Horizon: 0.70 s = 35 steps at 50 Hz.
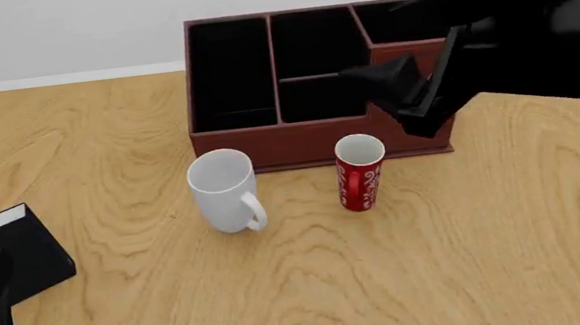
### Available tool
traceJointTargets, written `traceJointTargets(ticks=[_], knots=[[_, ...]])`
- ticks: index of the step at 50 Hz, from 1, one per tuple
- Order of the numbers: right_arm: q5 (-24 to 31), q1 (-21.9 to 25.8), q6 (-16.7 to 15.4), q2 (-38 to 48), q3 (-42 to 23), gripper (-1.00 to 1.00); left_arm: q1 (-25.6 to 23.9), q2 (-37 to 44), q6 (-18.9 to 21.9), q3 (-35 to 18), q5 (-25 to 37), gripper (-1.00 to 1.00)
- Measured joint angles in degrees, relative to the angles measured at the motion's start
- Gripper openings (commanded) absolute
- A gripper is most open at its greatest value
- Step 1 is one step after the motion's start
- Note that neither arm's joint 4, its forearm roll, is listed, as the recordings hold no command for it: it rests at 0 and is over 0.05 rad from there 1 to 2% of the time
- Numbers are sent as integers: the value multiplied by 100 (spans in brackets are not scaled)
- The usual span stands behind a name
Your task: Pick up the white mug and place it to the right of the caddy.
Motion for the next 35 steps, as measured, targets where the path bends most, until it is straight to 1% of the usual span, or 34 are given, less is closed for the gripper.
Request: traceJointTargets(ticks=[12,23,35], knots=[[33,250,90,554,-334,100,0,0,0,0,0,100],[17,466,240,909,-589,100,0,0,0,0,0,100],[-87,626,454,1208,-713,100,0,0,0,0,0,100]])
